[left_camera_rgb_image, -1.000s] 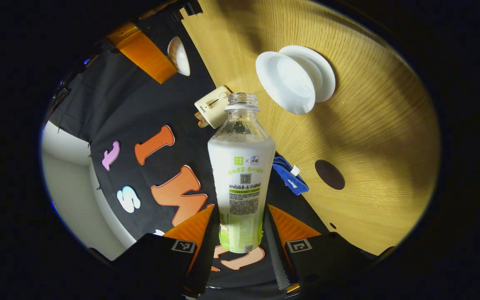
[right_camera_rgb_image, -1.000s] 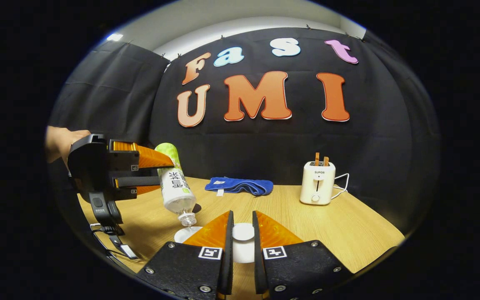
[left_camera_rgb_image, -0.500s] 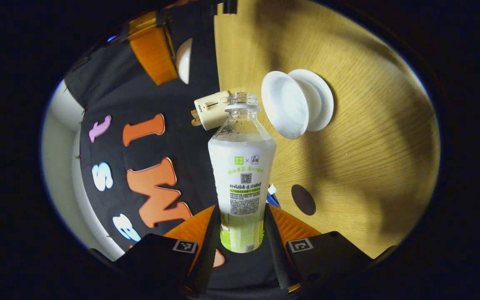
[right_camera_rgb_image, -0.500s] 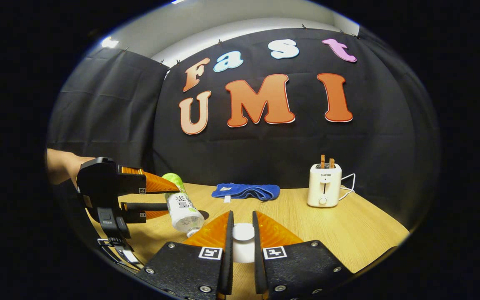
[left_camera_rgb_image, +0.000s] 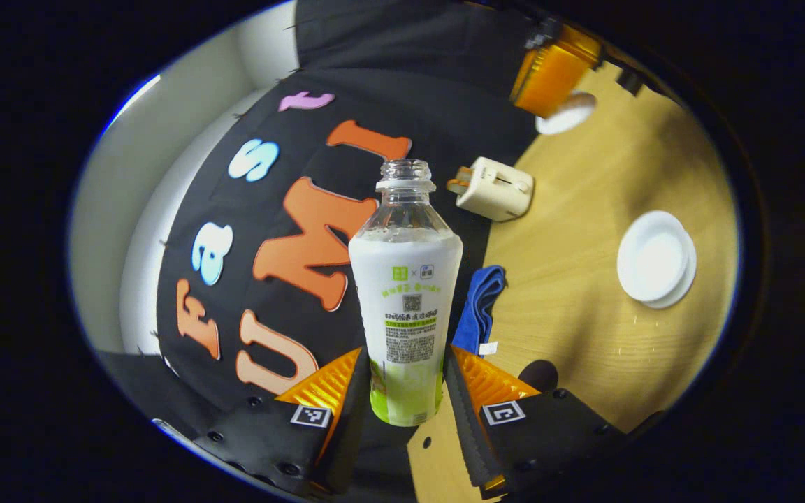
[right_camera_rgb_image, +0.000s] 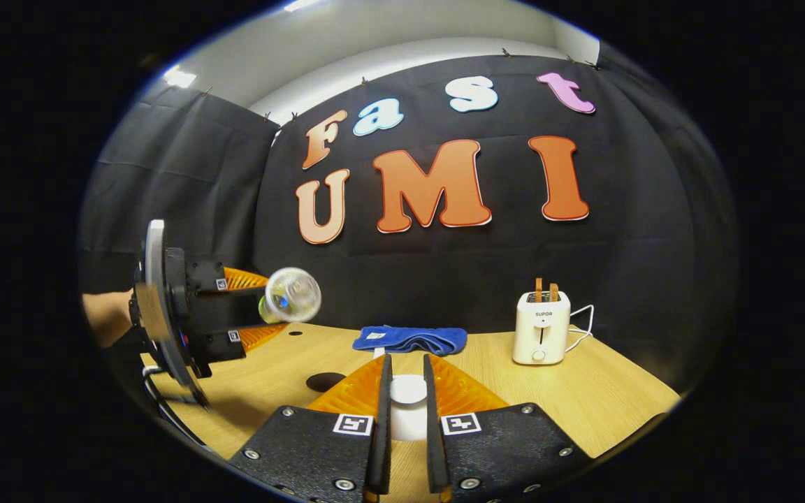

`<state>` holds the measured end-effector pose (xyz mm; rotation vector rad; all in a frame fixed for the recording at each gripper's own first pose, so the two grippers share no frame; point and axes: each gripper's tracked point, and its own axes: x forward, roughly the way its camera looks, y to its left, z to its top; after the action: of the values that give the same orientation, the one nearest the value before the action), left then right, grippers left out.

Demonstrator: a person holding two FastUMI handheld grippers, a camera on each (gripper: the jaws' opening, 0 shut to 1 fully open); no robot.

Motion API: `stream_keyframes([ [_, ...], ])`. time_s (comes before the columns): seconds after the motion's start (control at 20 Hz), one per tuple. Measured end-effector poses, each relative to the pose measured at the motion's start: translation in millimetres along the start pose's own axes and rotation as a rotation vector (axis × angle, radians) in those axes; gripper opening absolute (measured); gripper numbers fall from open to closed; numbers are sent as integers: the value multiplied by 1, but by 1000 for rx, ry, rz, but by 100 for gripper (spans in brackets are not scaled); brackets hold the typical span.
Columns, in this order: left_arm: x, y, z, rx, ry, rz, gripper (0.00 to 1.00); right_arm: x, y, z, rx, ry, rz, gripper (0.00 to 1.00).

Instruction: Open the teacup lid with one hand, grasp the water bottle and pour water into the teacup with the other hand; after pouring, place the water bottle on the coaster and then close the teacup lid.

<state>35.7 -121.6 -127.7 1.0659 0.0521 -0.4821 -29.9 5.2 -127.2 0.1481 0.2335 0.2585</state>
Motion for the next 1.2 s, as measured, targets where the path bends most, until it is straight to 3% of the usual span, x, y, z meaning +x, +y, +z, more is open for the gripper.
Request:
stream_keyframes([
  [0.35, 13, 40, -20, -715, -1, 73, 64, 6, 14, -1, -13, 7, 20, 22],
  [0.4, 16, 43, -23, -804, -10, 75, 67, 8, 16, -1, -11, 6, 23, 22],
  [0.55, 39, 35, -42, -1000, -5, 52, 64, 10, 21, -5, -11, 16, 37, 22],
  [0.85, 65, -24, -84, -1154, 111, -8, 64, 19, 21, -14, -8, 37, 42, 22],
  [1.2, 84, -89, -123, -1156, 251, -85, 63, 23, 17, -28, -16, 62, 38, 22],
])
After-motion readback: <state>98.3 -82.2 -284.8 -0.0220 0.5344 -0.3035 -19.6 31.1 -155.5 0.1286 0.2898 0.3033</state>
